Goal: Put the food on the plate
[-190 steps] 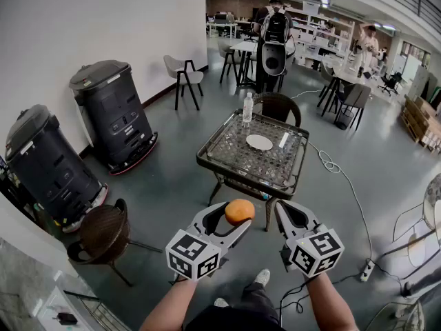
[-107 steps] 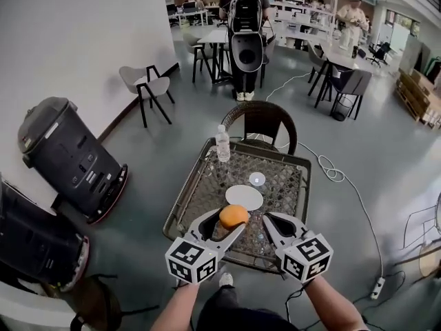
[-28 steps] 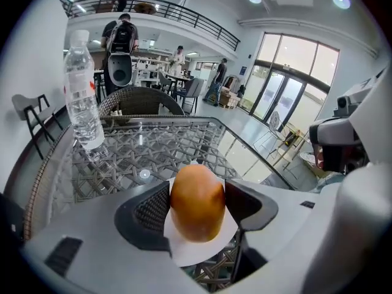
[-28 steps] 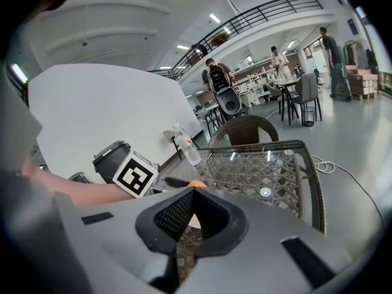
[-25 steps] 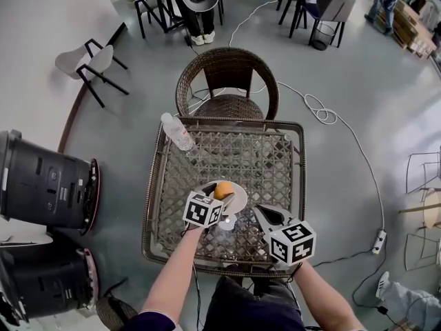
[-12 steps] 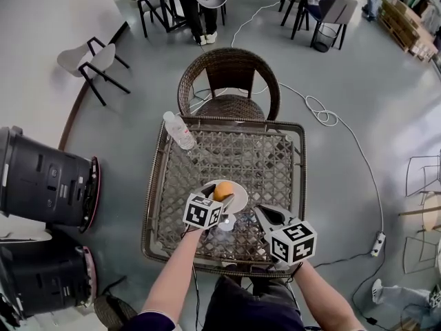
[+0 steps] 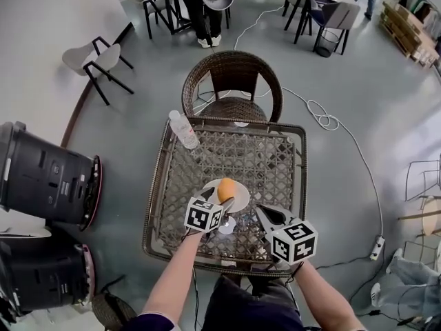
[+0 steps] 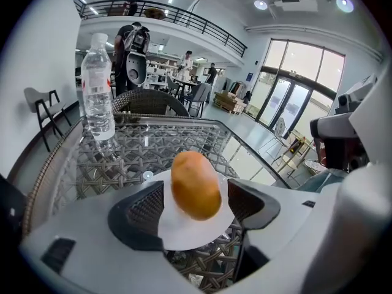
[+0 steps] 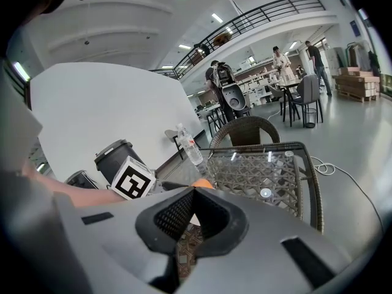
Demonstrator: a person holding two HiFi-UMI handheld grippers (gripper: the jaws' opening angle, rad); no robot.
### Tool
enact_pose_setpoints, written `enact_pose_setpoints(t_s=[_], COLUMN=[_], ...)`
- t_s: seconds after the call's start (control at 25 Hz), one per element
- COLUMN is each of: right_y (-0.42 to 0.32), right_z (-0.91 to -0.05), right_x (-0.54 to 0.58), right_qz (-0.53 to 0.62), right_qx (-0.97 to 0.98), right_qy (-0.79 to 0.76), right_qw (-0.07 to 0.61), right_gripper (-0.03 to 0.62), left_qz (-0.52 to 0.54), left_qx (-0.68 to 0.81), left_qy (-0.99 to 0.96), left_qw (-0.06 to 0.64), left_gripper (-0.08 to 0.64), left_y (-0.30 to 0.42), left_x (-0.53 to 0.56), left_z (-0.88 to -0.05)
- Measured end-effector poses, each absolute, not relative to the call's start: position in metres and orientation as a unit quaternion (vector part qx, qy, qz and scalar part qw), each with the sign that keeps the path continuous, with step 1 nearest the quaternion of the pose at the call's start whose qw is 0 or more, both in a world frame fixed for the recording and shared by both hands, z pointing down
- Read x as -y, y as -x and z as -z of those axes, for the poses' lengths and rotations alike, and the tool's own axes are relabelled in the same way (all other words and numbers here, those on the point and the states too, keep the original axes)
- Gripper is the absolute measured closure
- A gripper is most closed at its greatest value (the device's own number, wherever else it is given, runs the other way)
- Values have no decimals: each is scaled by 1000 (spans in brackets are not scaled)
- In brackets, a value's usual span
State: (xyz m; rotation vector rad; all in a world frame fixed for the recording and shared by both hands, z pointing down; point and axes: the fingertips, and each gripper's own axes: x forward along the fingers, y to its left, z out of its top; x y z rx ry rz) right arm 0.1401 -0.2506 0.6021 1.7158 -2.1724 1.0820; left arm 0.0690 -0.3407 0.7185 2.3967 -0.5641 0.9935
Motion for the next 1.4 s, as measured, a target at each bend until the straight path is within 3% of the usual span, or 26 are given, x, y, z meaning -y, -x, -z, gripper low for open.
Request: enact_pose_setpoints(t_s=[0.48,0.64,0.96,1.4], right_y=[-124,-119,-111,-104], right_z=[-570,-553,-502,-424], right_x=[247,246,252,252], right_qz=[-335,-321,-275,-178], right_qx=[743,750,770,803], right_qy=[-574,-575,-575,-568], right_qw=[72,62,41,8], right_gripper=[589,589,589,589], left_qz=[-296,-268,-182,-92], left_qx=[211,219,220,222], left_qy=[-909,-925,-951,-963], left_qw=[205,155,119,121], left_gripper=[261,392,549,551], left_y=[-57,-57,-62,-55], left_x=[306,293,266,240], left_z=[-637,-595,-503,-421])
